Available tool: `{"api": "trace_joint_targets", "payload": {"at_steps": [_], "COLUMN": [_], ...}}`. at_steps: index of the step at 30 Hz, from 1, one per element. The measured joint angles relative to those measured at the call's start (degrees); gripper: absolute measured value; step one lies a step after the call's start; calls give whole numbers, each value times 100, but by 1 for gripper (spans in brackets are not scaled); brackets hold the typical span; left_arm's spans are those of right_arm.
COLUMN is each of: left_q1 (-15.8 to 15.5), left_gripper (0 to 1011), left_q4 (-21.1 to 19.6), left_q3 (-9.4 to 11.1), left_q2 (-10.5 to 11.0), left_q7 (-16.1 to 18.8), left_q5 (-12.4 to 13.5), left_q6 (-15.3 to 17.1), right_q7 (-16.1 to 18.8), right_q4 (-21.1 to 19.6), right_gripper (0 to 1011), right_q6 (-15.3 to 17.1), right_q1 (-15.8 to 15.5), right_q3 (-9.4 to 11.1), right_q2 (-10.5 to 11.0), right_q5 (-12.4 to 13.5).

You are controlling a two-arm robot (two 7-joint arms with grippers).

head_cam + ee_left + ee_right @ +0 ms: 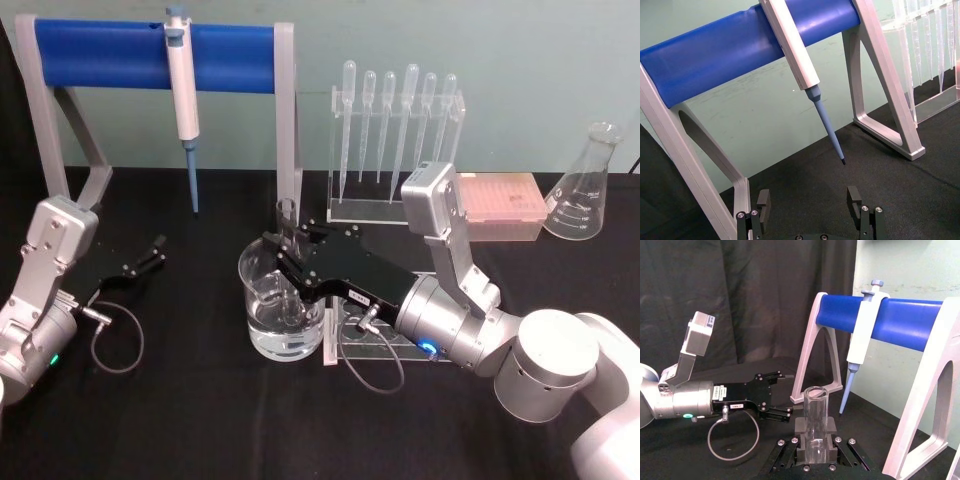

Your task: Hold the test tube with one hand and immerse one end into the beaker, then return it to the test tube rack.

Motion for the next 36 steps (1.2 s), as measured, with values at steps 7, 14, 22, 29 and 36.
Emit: {"api": "trace_joint_targets", "payload": {"at_steps": [7,14,22,29,36], "left_q1": [0,0,0,0,0], "left_gripper": [1000,1000,1000,1000,1000], "left_q4": [0,0,0,0,0], "left_q3": [0,0,0,0,0], "left_q2": [0,0,0,0,0], "left_q7": [0,0,0,0,0], "left_q5": [0,0,0,0,0], "left_q6": [0,0,0,0,0], "right_q7": [0,0,0,0,0], "right_q4": [0,0,0,0,0], "right_gripper": [225,225,225,225,225], "right_q6": [0,0,0,0,0], "right_q1": [0,0,0,0,0], "right_q3": [0,0,0,0,0], "right_q2": [0,0,0,0,0], "right_q5": [0,0,0,0,0]}}
